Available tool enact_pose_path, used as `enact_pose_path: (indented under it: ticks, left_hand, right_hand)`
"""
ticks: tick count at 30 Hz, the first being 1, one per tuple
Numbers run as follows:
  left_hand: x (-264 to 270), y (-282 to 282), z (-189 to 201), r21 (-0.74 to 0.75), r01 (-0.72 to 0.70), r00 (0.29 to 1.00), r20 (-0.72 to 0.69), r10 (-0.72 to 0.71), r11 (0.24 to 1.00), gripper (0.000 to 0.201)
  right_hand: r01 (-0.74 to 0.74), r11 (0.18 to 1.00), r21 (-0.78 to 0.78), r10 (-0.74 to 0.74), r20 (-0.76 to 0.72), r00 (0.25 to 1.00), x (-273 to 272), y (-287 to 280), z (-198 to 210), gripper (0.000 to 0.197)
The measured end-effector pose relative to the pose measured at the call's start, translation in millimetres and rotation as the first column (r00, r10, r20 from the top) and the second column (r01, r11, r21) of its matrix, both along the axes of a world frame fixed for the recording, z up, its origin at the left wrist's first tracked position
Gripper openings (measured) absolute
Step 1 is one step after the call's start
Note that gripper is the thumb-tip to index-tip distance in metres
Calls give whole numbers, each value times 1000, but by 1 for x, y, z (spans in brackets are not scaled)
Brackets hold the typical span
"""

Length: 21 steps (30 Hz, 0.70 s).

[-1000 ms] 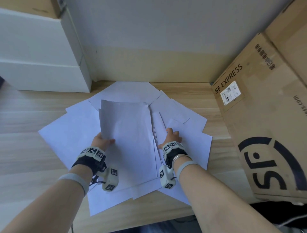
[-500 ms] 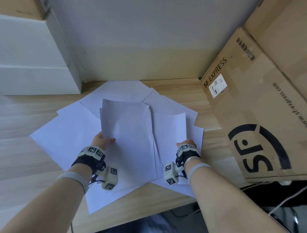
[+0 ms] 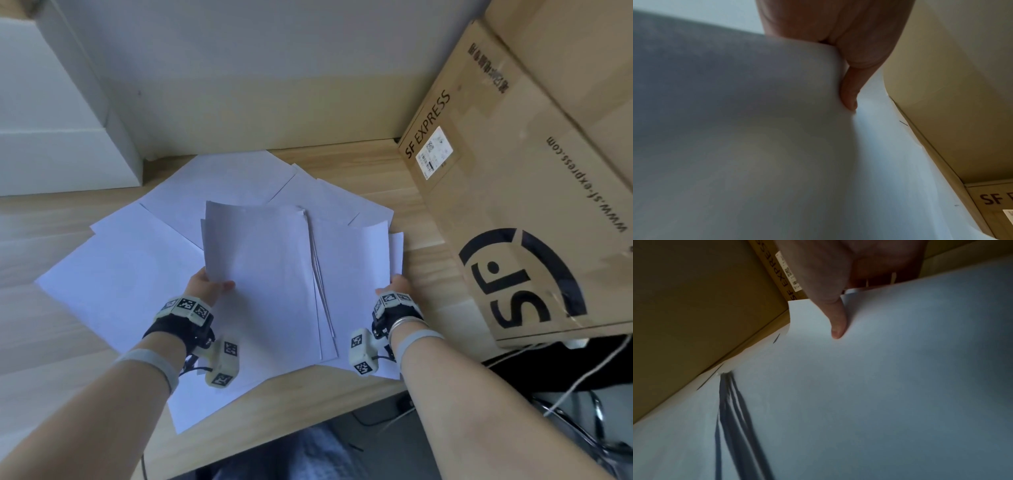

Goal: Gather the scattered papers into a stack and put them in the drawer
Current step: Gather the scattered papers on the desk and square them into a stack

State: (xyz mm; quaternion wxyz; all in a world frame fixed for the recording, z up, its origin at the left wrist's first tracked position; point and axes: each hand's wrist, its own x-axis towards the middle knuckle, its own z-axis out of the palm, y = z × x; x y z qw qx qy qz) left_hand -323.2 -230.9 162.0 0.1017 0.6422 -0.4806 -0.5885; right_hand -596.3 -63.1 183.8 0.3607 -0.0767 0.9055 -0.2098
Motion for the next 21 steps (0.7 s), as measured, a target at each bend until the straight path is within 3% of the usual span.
enact_pose_path:
  ticks: [4, 7, 8, 11, 13, 17, 21]
  left_hand:
    - [-2, -1, 0, -2, -8, 1000, 0, 8, 1000, 41]
    - [-3, -2, 0, -4, -13, 1000, 4, 13, 1000, 42]
    - [-3, -3, -1, -8, -10, 1000, 10, 10, 1000, 42]
    - [-3, -4, -4, -1, -7, 1000, 19, 7, 1000, 42]
    - [-3, -4, -5, 1, -12, 1000, 27, 12, 1000, 42]
    - [-5, -6, -6, 5, 1, 998, 56, -1, 1000, 44]
    - [-6, -9, -7, 5, 6, 998, 60, -6, 1000, 43]
  right_hand:
    - [-8, 996, -89, -5, -144, 990, -12, -7, 7, 40]
    - [-9, 990, -142, -20, -202, 979, -23, -9, 14, 58]
    - [-10, 991, -130, -17, -205, 979, -28, -9, 16, 57]
    - [-26, 997, -79, 8, -223, 975, -42, -11, 21, 20]
    - [1, 997, -77, -17, -215, 976, -52, -12, 19, 38]
    - [56, 984, -170, -87, -178, 980, -63, -16, 23, 45]
    - [39, 984, -173, -77, -219, 973, -73, -18, 35, 28]
